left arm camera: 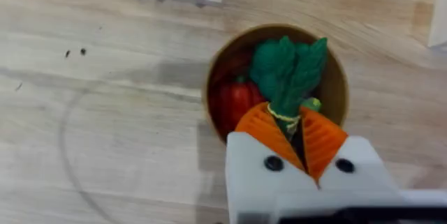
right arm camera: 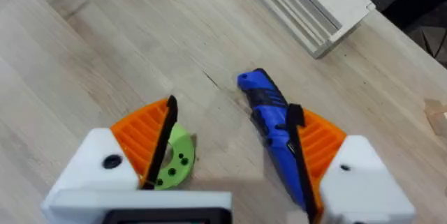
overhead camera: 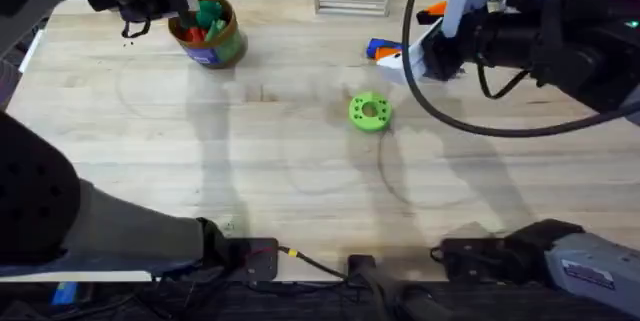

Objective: Pick up the gripper from the table and insert it into the empty holder that is missing its gripper. Then pick up a screw, insert it into the mounting hole, and use the screwdriver to tighten it. Finally, clean up the table by picking up the vegetable and placing it into the bucket.

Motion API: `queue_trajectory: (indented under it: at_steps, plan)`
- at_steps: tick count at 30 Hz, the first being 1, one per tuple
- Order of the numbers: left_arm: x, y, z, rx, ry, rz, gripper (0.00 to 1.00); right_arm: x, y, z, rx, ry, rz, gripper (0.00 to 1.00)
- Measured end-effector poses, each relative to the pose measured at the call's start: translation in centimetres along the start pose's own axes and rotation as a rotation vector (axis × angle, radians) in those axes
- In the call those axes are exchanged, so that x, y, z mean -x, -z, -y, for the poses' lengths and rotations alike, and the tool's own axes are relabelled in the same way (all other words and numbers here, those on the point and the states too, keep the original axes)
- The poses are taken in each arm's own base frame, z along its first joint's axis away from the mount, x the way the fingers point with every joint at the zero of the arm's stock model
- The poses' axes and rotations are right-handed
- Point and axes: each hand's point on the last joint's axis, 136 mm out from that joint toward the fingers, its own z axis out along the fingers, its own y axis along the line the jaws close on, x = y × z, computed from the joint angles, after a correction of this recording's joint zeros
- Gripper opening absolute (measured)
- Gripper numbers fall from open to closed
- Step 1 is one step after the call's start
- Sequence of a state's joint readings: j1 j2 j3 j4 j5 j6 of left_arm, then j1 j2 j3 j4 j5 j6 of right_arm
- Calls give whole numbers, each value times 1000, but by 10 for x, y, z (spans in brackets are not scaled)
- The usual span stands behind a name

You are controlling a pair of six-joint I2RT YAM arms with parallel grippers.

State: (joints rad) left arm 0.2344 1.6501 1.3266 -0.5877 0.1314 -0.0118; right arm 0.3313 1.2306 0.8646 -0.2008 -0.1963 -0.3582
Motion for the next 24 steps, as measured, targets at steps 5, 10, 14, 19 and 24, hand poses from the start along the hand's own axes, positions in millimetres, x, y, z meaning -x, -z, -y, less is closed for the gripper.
queue_trajectory:
  at_steps: [5,10,14,19,24]
  plan:
    - [0,-3,-6,33,116,0,31,0,0,0,0,0,0,988]
    - [-3,-7,-9,45,185,-8,446,0,0,0,0,0,0,991]
    - [-4,-7,-9,48,211,-14,969,0,0,0,0,0,0,991]
    - [-5,-7,-9,49,220,-17,995,0,0,0,0,0,0,991]
    - [-2,1,-6,45,203,-3,993,0,0,0,0,0,0,991]
